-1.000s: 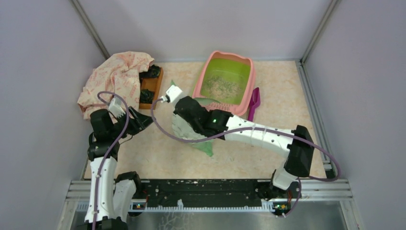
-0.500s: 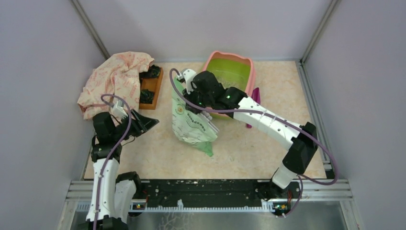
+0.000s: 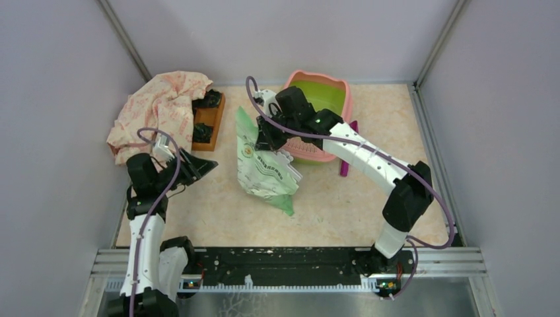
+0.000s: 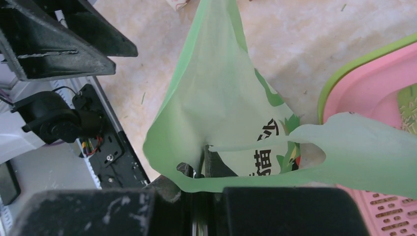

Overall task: Fill the litter box with clean litter
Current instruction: Adjust the cat litter bag at the center of the board.

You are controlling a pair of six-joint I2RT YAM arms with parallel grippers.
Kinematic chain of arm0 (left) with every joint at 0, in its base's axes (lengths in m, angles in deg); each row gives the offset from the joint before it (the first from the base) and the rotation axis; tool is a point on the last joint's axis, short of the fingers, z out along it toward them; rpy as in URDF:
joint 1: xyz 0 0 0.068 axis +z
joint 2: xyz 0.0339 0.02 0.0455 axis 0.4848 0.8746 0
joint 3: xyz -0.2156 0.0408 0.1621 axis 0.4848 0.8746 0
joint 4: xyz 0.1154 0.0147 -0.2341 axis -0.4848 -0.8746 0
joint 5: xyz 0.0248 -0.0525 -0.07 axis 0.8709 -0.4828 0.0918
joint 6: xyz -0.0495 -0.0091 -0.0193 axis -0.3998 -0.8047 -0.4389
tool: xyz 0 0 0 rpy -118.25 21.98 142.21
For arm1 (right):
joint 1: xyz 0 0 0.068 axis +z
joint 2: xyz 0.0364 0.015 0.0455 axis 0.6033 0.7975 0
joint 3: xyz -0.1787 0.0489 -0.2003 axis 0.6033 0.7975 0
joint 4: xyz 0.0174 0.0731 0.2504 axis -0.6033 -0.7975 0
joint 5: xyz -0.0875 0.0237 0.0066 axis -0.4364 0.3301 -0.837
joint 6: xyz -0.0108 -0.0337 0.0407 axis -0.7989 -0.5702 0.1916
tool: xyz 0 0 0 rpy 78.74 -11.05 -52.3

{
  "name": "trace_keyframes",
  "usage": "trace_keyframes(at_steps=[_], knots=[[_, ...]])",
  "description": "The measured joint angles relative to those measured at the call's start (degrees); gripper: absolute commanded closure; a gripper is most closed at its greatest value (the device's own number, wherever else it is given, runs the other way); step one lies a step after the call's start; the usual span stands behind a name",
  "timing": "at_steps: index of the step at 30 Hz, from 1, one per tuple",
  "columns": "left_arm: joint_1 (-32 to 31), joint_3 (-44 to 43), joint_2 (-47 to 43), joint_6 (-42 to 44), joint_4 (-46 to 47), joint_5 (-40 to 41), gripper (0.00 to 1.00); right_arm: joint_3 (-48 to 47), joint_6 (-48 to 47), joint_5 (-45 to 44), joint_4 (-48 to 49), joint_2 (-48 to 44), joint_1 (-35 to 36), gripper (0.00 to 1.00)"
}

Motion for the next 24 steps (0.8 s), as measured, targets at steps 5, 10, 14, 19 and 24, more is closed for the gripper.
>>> trace_keyframes(at_steps=[5,10,14,19,24], knots=[[0.5,0.7,3.3,-2.1,4.9,-1.4,0.32,0.1,1.4,1.0,0.2,0.0,0.0,0.69],[0.5,1.2,10.1,-7.3,17.4,-7.0,0.31,0.1,1.3,1.2,-0.4,0.0,0.0,0.59],[-1.2,1.0,18.4,-11.5,28.9,-11.8,0.31,0.0,1.2,1.3,-0.8,0.0,0.0,0.59],[-7.7,-1.8,24.9,-12.0,33.9,-12.3,0.31,-0.7,1.2,1.4,-1.4,0.2,-0.3,0.57],[-11.5,-8.2,28.5,-5.5,32.2,-8.9,0.31,-1.1,1.2,2.4,-2.0,0.4,-1.5,0.6]])
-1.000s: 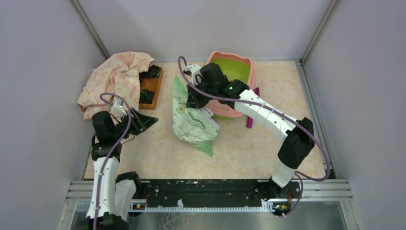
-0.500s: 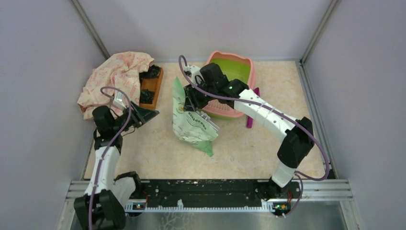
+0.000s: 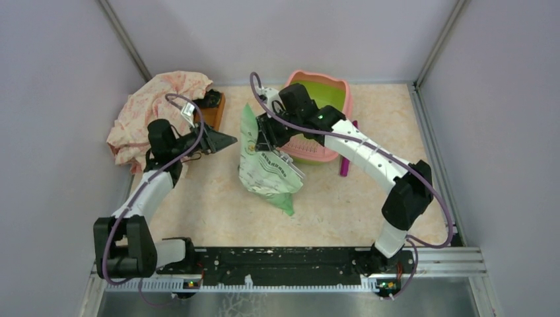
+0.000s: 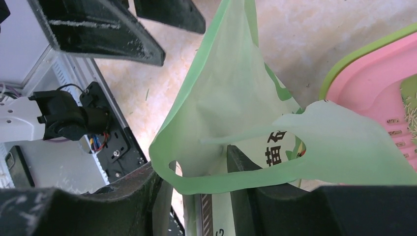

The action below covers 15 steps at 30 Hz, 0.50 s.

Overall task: Fill the litter box with clean litter
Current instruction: Adjust the cat litter bag at the center of the board.

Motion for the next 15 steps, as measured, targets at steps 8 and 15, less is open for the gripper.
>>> trace_keyframes(at_steps=[8,15], knots=[[-0.4,-4.1,6.1,7.4,-1.2,2.8,0.28,-1.1,-0.3,4.1,-0.3,1.6,-1.7,0.69],[-3.6,-5.9,11.3,6.7,6.6,0.9,0.27,-1.1,-0.4,6.7,0.0,1.8,-2.3,0.72]])
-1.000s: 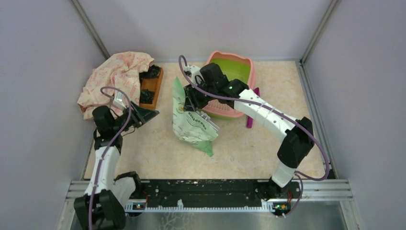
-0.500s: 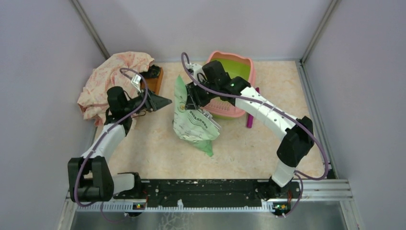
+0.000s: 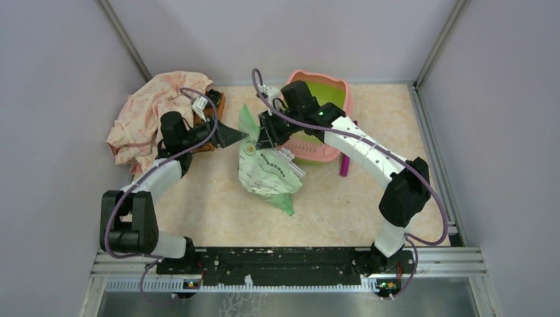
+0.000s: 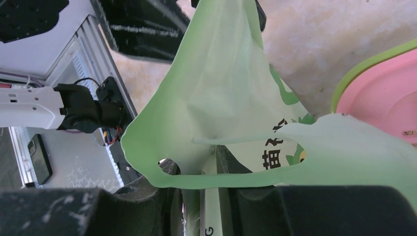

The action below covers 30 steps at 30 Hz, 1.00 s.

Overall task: Fill the litter box with clean litter
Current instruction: Adjust the cat litter bag at the center of the board.

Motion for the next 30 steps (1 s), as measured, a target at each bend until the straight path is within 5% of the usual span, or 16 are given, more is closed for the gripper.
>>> trace_keyframes(at_steps=[7,12,14,21,24,30], knots=[[-4.2,0.0,4.0,-4.0,12.8,-3.4,0.33,0.0,0.0,1.2,-0.8,0.0,-1.9,0.73],[-5.1,0.0,7.1,-7.1,19.6,-5.6,0.8,0.0,0.0,2.1,-1.3,0.0,-3.0,0.73],[-5.4,-0.2,8.2,-8.0,21.2,-6.7,0.9,0.1,0.0,2.6,-1.5,0.0,-3.2,0.72],[-5.4,-0.3,10.3,-11.3,26.3,-9.9,0.93,0.2,-0.2,4.9,-2.1,0.0,-4.1,0.5],[-4.7,-0.3,11.6,-14.7,30.7,-11.5,0.93,0.2,-0.7,5.9,-2.4,0.0,-5.4,0.49],[-0.9,0.9,16.6,-28.6,48.9,-14.3,0.92,0.4,-1.3,5.3,-3.9,-1.2,-8.4,0.34]])
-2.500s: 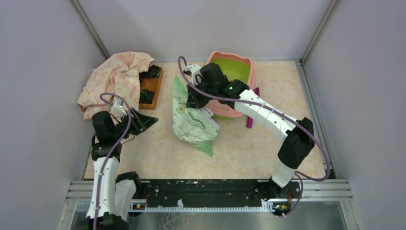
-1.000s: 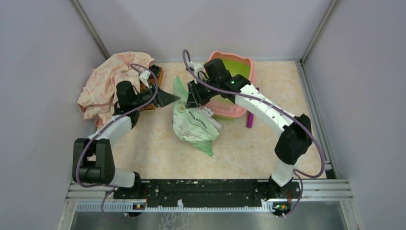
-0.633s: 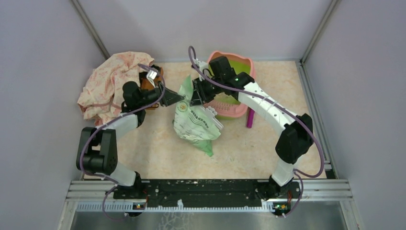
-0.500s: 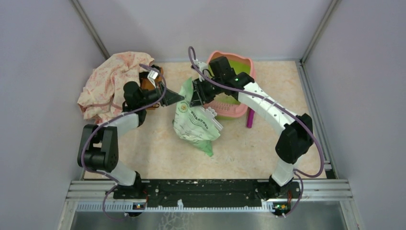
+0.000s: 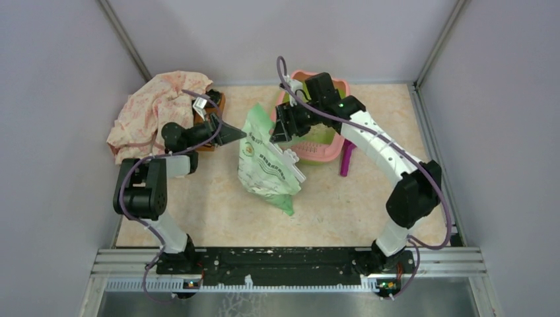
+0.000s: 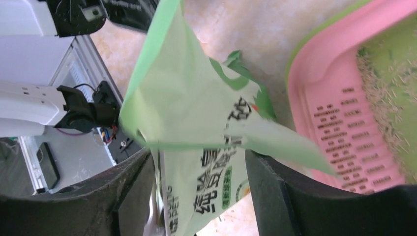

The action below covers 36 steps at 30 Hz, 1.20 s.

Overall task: Fill the litter box with clean litter
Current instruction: Adjust the cat litter bag at the center of the board, then adjust the clamp at the cat litter bag.

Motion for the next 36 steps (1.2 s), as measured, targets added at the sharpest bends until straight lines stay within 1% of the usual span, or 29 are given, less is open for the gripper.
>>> trace_keyframes(at_steps=[4,8,14,17,22,25,30,31,36], knots=[[2.3,0.0,3.8,-10.0,9.4,-0.7,0.92,4.4,0.0,-3.5,-0.2,-6.0,-0.2,0.33],[2.9,0.0,5.1,-14.6,11.7,-0.7,0.92,8.2,0.3,-6.0,-0.4,-13.2,-0.2,0.35],[3.1,0.2,5.1,-16.9,12.5,-0.8,0.92,12.6,0.0,-7.6,1.0,-20.3,0.2,0.35],[4.0,0.4,5.1,-17.7,12.5,-1.1,0.92,13.2,-1.5,-9.9,0.7,-21.0,1.7,0.35],[5.5,0.4,5.1,-18.3,12.8,-0.9,0.91,13.1,-5.3,-15.9,-1.1,-21.0,8.3,0.36],[5.9,0.4,5.2,-18.6,12.8,-0.8,0.91,13.2,-6.4,-17.6,-1.1,-21.0,10.9,0.36],[6.1,0.4,5.2,-19.0,12.8,-0.8,0.89,13.2,-7.4,-20.5,-1.0,-21.0,11.2,0.37],[6.1,0.4,5.2,-19.1,12.8,-0.7,0.88,13.2,-7.5,-21.1,-1.0,-21.0,11.3,0.37],[6.1,0.4,5.4,-19.4,12.9,-0.7,0.76,13.2,-7.8,-24.2,-1.1,-21.0,11.5,0.37]])
